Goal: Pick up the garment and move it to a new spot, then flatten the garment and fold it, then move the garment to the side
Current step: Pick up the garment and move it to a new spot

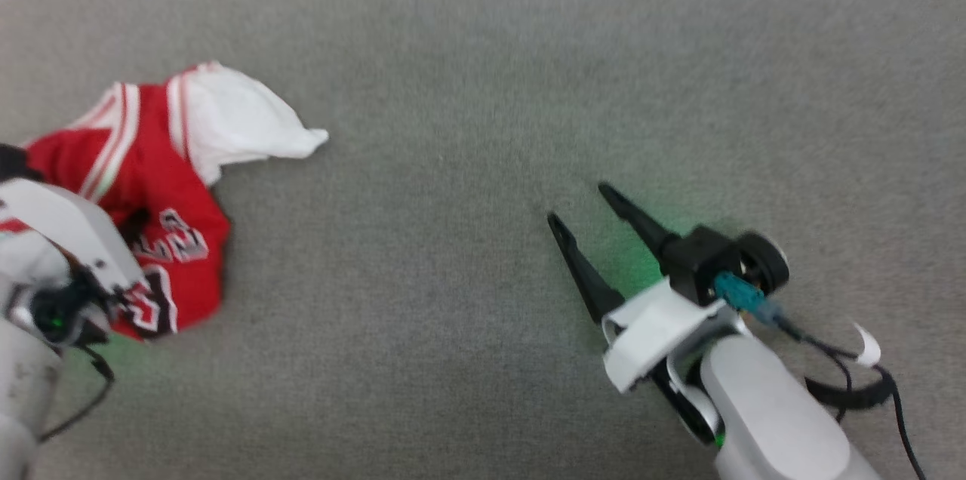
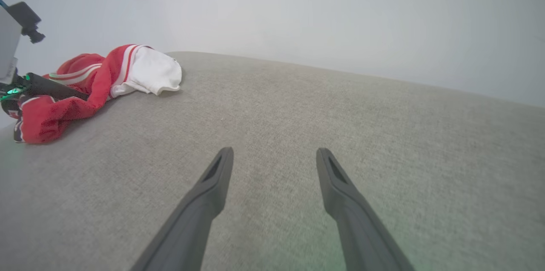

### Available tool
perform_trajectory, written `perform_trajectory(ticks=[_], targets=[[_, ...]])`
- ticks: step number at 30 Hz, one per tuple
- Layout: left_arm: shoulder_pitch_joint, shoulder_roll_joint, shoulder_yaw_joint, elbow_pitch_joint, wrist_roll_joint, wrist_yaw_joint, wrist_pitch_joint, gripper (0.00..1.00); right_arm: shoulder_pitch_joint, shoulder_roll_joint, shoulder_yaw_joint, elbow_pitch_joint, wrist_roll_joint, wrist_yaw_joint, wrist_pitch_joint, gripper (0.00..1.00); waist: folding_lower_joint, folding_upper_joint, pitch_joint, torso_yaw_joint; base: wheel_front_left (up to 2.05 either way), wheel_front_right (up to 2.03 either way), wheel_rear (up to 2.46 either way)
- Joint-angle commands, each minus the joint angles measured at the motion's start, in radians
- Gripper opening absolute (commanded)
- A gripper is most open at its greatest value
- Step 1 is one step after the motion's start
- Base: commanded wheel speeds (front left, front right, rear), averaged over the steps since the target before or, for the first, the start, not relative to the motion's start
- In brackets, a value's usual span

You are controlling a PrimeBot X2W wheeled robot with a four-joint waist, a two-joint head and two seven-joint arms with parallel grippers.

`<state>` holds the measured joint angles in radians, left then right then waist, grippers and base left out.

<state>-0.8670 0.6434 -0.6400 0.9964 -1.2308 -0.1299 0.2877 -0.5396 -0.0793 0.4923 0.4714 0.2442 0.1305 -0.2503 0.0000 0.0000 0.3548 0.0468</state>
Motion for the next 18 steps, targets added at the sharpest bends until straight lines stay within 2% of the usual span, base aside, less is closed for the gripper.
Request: perform_trajectory(ticks=[1,9,13,18], targets=[[0.033,-0.017,-0.012,-0.032,-0.01,-0.001,-0.024,0.0,0.038,-0.006,-0.004,0.01,0.023,0.0,-0.008,1.0,0.0,0.0,-0.145,0.012,0.0,0.0,0.0],[0.061,0.028,-0.066,-0.241,-0.033,0.0,-0.115,0.0,0.166,-0.031,-0.082,0.032,0.089,0.0,-0.014,1.0,0.0,0.0,-0.29,0.017,0.0,0.0,0.0],[0.076,0.027,-0.106,-0.384,-0.054,0.0,-0.109,0.0,0.217,-0.035,-0.144,0.016,0.1,0.0,-0.015,1.0,0.0,0.0,-0.317,0.0,0.0,0.0,0.0],[0.069,0.01,-0.133,-0.578,-0.093,0.0,-0.083,0.0,0.257,-0.028,-0.219,-0.028,0.089,0.0,-0.015,1.0,0.0,0.0,-0.301,-0.06,0.0,0.0,0.0]])
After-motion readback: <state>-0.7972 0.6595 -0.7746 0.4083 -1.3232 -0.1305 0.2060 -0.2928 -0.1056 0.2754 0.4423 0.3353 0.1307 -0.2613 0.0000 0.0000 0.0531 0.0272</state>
